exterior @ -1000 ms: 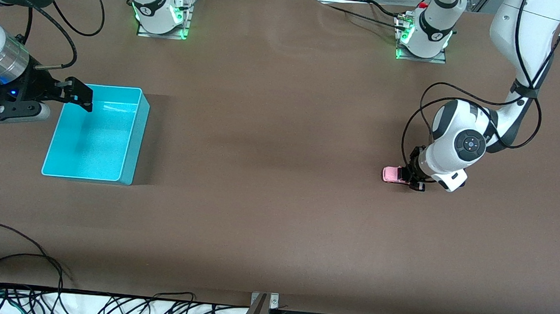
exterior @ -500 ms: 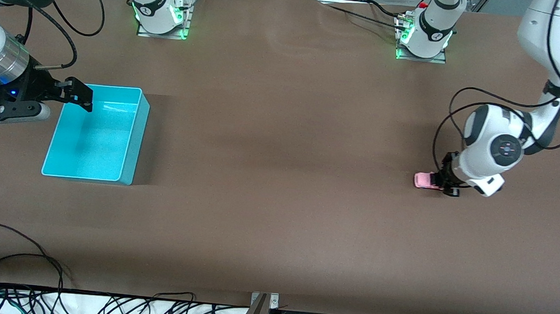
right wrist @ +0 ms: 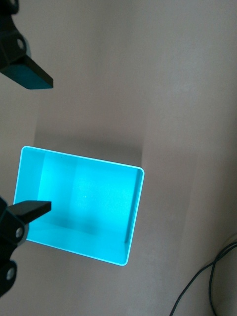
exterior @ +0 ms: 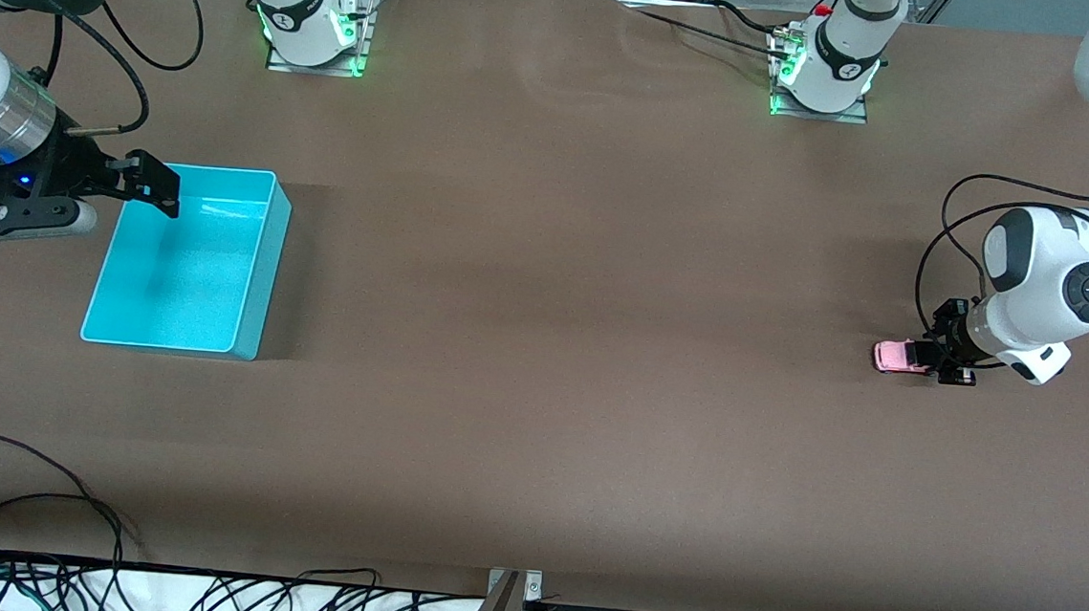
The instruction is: Wind and store pink jeep toy
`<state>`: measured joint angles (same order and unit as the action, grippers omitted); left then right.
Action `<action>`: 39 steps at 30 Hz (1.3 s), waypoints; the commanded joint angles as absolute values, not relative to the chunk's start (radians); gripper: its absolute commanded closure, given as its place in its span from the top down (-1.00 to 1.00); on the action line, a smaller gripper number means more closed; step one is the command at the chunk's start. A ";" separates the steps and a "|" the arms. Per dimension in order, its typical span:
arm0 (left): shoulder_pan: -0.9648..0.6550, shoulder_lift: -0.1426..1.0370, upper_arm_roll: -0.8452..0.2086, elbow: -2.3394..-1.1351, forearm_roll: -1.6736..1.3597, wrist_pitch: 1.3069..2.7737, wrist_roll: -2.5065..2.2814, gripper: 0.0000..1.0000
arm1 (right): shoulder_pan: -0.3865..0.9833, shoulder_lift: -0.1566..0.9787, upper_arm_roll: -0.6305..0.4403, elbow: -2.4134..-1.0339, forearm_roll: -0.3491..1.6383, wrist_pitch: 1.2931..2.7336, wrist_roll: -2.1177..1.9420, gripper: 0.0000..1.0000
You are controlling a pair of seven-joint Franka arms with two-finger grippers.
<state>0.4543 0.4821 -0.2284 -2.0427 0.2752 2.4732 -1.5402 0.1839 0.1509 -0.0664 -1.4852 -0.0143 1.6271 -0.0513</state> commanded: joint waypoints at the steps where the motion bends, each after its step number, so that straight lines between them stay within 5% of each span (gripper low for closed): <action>1: 0.451 0.463 -0.236 -1.950 0.311 2.337 -1.529 1.00 | 0.181 0.143 -0.067 -1.491 -0.009 1.618 -0.058 1.00; 14: 0.445 0.281 -0.302 -1.882 0.293 2.082 -1.384 1.00 | 0.181 0.144 -0.067 -1.491 -0.009 1.620 -0.057 1.00; 28: 0.440 0.279 -0.370 -1.540 0.224 1.821 -0.941 1.00 | 0.184 0.144 -0.066 -1.486 -0.012 1.634 -0.057 1.00; 39: 0.442 0.275 -0.420 -1.450 0.221 1.778 -0.304 1.00 | 0.186 0.144 -0.064 -1.486 -0.008 1.670 -0.055 1.00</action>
